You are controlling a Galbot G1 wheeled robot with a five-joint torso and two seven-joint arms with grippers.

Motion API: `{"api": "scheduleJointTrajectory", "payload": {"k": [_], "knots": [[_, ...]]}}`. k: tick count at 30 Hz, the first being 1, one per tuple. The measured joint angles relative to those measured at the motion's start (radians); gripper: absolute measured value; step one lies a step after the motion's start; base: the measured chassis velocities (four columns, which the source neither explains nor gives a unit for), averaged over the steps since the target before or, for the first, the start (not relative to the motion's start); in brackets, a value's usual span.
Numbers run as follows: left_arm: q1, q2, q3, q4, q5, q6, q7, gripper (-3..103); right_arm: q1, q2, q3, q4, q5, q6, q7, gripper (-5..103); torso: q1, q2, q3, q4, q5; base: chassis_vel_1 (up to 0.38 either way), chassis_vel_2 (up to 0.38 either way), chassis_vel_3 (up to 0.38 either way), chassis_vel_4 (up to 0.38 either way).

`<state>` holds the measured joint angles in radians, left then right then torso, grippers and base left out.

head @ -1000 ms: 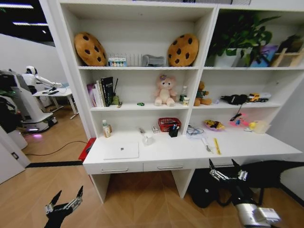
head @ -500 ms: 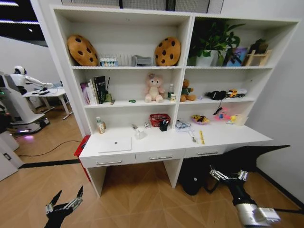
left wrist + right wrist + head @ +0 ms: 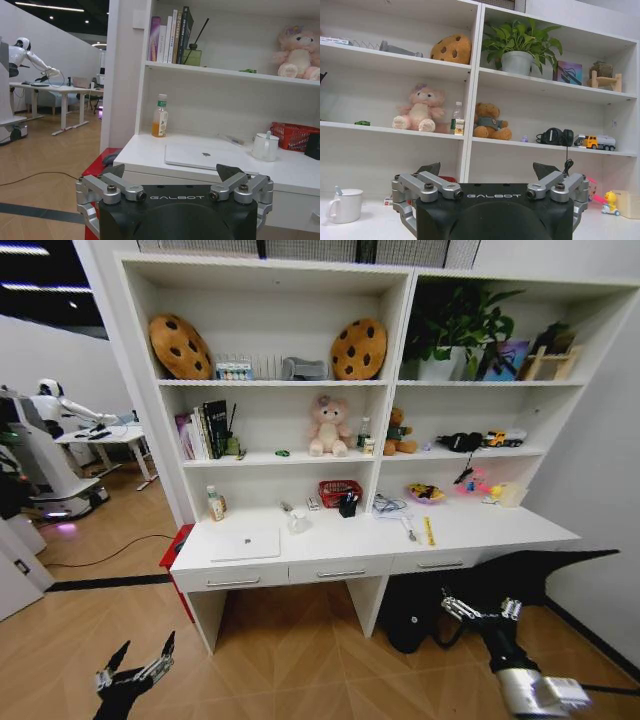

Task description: Organize the objects on the table.

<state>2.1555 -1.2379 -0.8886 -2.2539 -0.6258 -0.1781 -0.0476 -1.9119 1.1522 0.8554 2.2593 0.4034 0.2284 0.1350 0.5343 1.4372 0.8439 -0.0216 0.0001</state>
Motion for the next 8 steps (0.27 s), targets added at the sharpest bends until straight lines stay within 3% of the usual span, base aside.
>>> {"api": "scheduleJointTrajectory", "payload": {"k": [8], "knots": [[0.000,0.000,0.000,0.000,0.000,0.000,0.000,100,0.000,0.000,0.000,0.000,0.000,0.000,0.000,100,0.000,0.000,0.000,0.0000,-0.0001,0.000,0.000,0.000,0.000]]}}
